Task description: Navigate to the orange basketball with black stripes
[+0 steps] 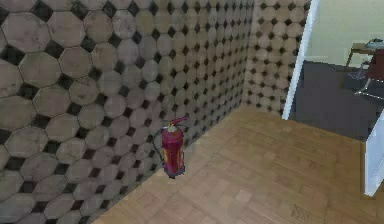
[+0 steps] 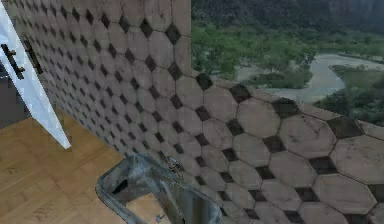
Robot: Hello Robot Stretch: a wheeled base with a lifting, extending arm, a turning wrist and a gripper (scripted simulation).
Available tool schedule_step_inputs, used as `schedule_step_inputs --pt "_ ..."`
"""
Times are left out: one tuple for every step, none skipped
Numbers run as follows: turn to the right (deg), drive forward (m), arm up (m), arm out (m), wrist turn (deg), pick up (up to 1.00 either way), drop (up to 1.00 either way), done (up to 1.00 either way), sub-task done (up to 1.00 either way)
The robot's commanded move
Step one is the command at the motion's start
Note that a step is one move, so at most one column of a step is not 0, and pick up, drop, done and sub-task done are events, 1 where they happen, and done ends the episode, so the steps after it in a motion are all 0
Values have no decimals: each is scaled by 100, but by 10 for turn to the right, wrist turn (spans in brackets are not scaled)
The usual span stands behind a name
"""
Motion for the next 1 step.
schedule_step_inputs --pt "0 15 0 0 0 0 0 0 0"
